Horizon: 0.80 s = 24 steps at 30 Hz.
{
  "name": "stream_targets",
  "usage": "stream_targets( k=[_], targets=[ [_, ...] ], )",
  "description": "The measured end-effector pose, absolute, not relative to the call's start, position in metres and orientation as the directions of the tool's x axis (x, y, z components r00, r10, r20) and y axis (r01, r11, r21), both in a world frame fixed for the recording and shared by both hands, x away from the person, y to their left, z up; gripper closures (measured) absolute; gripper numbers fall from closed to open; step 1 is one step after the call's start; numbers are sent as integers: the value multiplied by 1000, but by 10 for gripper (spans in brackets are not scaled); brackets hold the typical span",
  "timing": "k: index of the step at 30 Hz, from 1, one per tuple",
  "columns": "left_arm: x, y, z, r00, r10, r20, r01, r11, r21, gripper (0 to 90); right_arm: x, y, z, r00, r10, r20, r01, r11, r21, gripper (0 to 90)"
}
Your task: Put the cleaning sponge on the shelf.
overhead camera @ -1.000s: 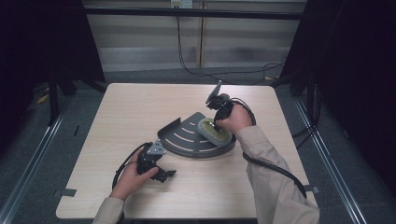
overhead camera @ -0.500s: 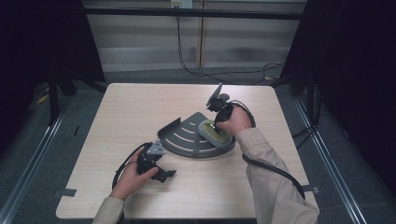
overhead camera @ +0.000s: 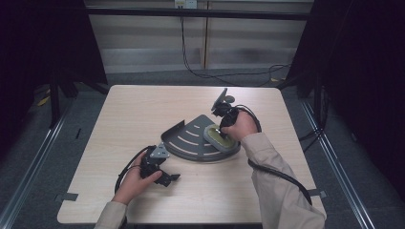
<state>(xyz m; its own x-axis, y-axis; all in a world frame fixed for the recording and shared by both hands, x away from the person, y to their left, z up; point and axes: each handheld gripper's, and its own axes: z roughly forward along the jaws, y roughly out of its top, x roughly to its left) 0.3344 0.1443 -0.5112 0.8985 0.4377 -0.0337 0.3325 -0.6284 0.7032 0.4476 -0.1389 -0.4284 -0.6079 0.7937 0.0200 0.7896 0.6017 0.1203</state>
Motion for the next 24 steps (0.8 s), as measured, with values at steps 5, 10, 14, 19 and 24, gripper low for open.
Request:
stream_targets(
  k=[5,10,14,19,24],
  targets=[
    [334,144,-511,899,437,-34,332,-628,704,0,446,-138,-428,-612,791,12,786,606,117,707],
    [334,144,-511,899,437,-34,332,-628,704,0,446,-140,-429,-610,793,11,788,605,114,706],
    [334,144,-511,899,438,-34,332,-628,703,0,445,-141,-429,-610,793,14,788,604,120,705],
    [334,144,-511,899,437,-34,332,-628,704,0,444,-140,-430,-604,797,19,793,599,111,704],
    [334,144,-511,899,437,-33,332,-629,703,0,444,-140,-430,-607,794,18,790,602,114,702]
  ],
)
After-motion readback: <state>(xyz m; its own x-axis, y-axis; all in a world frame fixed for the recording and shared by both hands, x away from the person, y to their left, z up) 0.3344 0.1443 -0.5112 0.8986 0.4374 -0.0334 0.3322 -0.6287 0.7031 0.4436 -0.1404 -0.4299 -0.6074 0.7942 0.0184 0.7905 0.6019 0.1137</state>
